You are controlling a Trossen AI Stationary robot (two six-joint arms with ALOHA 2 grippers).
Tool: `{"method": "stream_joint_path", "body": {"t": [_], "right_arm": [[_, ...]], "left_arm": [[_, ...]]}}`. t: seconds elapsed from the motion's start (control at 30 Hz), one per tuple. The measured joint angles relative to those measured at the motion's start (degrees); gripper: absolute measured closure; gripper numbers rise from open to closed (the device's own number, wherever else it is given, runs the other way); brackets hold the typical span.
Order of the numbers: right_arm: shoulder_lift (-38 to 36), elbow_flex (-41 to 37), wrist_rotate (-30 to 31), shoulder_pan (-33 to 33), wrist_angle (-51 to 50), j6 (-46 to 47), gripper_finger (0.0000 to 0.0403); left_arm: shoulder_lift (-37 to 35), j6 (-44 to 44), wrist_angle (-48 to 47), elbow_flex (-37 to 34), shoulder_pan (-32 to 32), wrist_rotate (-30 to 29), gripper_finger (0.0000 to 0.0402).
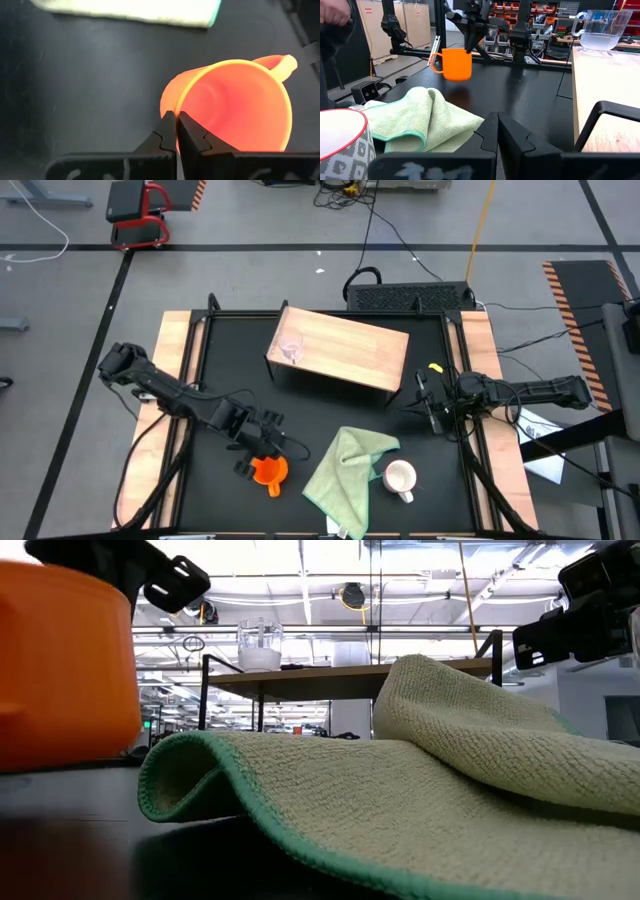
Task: Stack small to large cups/mugs on shelf
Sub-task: Put the orange mug on the shelf
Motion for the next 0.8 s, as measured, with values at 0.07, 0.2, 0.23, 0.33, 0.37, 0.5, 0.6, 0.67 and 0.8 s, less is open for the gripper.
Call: {"method": "stream_joint_path", "body": {"t": [0.07,0.2,0.23,0.33,0.37,0.5,0.6,0.67,0.8], "right_arm": [[0.0,0.0,0.0,0.0,0.0,0.0,0.0403],[0.0,0.0,0.0,0.0,0.0,-0.2,0.0403],[0.0,0.0,0.0,0.0,0.0,-0.2,0.0403],[0.0,0.0,0.0,0.0,0.0,-0.5,0.0403],[0.0,0.0,0.0,0.0,0.0,-0.6,0.0403],[0.0,0.0,0.0,0.0,0.0,-0.6,0.0403],[0.0,0.0,0.0,0.0,0.0,-0.6,0.0403],[0.0,0.0,0.0,0.0,0.0,-0.6,0.0403],[0.0,0.0,0.0,0.0,0.0,-0.6,0.0403]], "left_arm": [[0.1,0.0,-1.0,0.9,0.7,-0.1,0.0401],[0.1,2.3,-2.1,4.2,1.6,-0.3,0.0401],[0.1,3.1,-2.9,5.1,1.8,-0.3,0.0401],[0.1,5.0,-4.3,8.1,2.3,-0.3,0.0401],[0.1,5.5,-4.7,9.1,2.4,-0.3,0.0401],[0.1,7.1,-8.2,12.4,2.6,-2.1,0.0401],[0.0,7.9,-8.6,14.3,2.5,-3.0,0.0401],[0.0,8.7,-8.9,15.0,2.5,-3.1,0.0401],[0.0,10.2,-9.1,15.8,2.7,-3.6,0.0401]]}}
